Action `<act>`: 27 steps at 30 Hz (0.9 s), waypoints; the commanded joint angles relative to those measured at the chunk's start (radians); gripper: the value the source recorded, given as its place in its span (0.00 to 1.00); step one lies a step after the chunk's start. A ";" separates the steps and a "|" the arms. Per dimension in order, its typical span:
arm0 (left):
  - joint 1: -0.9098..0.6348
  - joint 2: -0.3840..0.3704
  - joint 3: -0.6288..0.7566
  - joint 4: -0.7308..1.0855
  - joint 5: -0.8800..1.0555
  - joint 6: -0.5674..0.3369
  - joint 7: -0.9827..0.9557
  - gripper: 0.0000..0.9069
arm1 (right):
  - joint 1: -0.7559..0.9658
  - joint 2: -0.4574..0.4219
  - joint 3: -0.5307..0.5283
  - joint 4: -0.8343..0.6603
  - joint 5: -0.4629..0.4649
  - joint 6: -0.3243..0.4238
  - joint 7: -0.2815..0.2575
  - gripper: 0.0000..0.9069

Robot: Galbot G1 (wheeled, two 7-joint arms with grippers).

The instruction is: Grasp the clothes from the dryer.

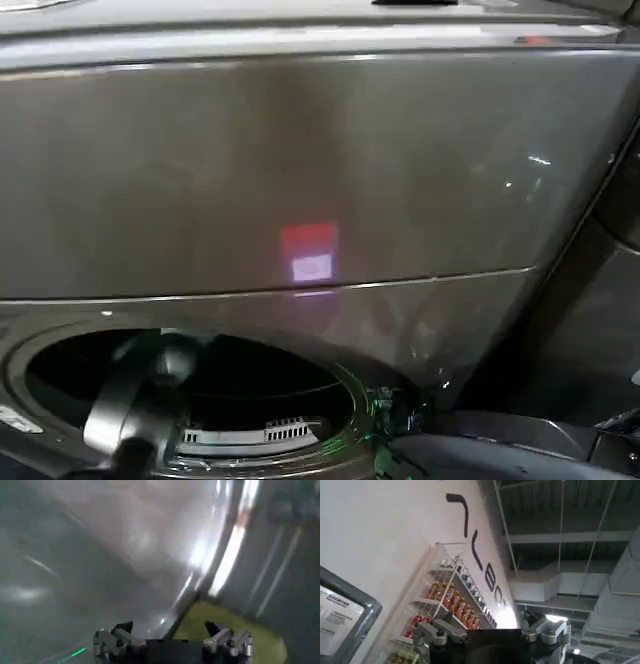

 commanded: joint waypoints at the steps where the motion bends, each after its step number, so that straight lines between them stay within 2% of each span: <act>1: -0.090 0.008 0.145 0.091 0.171 -0.078 0.105 1.00 | 0.003 0.003 -0.007 0.008 -0.005 -0.001 0.000 1.00; 11: -0.118 -0.009 0.232 0.139 0.247 -0.090 0.127 1.00 | 0.002 0.010 -0.008 0.007 -0.011 0.001 -0.005 1.00; 27: -0.094 0.002 0.268 0.187 0.255 -0.062 0.127 1.00 | 0.012 0.012 -0.021 0.006 -0.020 0.004 -0.008 1.00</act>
